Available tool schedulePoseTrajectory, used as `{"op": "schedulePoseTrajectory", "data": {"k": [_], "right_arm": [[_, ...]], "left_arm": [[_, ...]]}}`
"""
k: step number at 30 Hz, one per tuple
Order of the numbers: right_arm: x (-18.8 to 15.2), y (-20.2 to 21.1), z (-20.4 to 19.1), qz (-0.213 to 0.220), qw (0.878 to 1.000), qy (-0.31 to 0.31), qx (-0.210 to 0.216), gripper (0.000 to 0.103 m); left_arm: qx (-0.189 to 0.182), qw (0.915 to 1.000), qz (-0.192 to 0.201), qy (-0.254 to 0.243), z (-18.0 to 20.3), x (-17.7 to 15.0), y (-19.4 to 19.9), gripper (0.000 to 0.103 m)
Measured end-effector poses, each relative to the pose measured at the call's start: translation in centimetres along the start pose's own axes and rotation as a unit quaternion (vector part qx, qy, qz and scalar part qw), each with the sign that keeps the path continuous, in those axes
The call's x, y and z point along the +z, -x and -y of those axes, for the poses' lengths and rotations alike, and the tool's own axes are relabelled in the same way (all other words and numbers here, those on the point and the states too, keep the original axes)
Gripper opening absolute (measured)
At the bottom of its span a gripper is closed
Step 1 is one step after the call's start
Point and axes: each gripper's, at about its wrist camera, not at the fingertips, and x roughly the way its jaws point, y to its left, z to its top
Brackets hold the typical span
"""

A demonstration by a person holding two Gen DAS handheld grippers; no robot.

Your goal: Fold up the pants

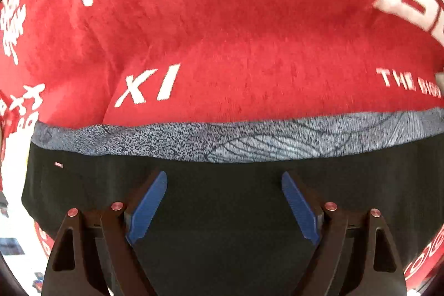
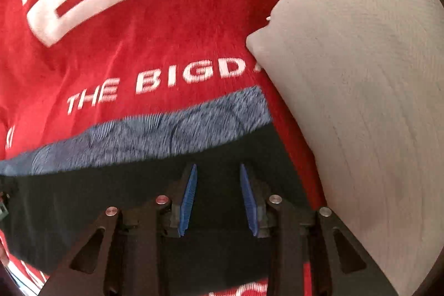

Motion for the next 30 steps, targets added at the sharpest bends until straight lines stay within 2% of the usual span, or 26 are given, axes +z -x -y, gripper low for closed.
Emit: {"op": "schedulePoseTrajectory", "data": {"k": [3,6,8,14,19,23,27,30], "right_arm": [[0.8,-0.3,-0.4,0.006,1.000,0.019,-0.013,0.035],[0.9,0.3,-0.4,0.001,1.000,0.013,-0.012,0.036],[0.8,1.2,-1.0,-0.006,1.000,0.000,0.001,0.043],[-3.8,4.9,0.6,-0.018,0.995,-0.060,0.071,0.048],[-9.4,5.4,1.0,-0.057,0.980,-0.128,0.144,0.049],[-11.8,4.8,2.2,-0.053,0.971,-0.160,0.172,0.050],[-11.7,2.6,3.4,-0.044,0.955,-0.217,0.199,0.049],[-11.2,2.3,4.2,-0.029,0.948,-0.240,0.210,0.049]], "left_arm": [[0.004,1.0000,-0.004,-0.007,0.2,0.3,0.0,0.086],[0.023,0.9994,-0.006,-0.023,0.5,0.6,1.0,0.086],[0.018,0.9995,0.000,-0.025,0.5,0.2,2.3,0.086],[-0.007,0.9992,-0.006,-0.040,2.2,-2.1,5.4,0.086],[-0.023,0.9990,-0.023,-0.032,4.6,-3.9,6.1,0.086],[-0.047,0.9979,-0.041,-0.015,5.9,-4.5,6.3,0.086],[-0.050,0.9976,-0.033,-0.036,7.8,-3.9,5.9,0.086],[-0.058,0.9971,-0.030,-0.040,9.5,-3.2,5.9,0.086]]}}
